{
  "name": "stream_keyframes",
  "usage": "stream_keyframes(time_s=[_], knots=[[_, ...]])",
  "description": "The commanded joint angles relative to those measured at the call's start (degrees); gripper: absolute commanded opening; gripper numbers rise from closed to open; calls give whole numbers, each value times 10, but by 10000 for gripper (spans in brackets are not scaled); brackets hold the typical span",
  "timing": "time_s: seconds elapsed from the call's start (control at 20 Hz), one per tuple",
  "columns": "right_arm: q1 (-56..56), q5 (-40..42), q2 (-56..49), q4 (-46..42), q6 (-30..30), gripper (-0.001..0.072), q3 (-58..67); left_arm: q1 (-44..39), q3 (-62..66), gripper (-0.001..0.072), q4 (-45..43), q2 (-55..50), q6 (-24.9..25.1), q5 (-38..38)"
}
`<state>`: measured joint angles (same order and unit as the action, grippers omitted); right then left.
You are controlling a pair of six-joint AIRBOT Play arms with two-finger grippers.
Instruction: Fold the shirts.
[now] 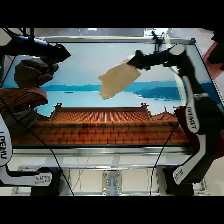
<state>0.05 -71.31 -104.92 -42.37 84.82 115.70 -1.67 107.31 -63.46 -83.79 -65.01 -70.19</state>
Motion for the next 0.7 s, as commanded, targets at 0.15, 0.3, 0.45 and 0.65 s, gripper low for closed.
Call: stream_keyframes(time_s=[0.15, 0.3, 0.45, 0.65], knots=[[-132, -183, 165, -398, 114, 30, 1, 0, 1, 619, 3, -7, -6, 1], [-186, -266, 230, -545, 111, 29, 1, 0, 1, 619, 12, -17, -13, 4], [-259, -336, 266, -629, 83, 29, -8, 0, 0, 619, 42, -19, -14, 5], [-344, -336, 307, -631, 71, 29, -134, -1, 1, 618, 69, -19, -14, 4]])
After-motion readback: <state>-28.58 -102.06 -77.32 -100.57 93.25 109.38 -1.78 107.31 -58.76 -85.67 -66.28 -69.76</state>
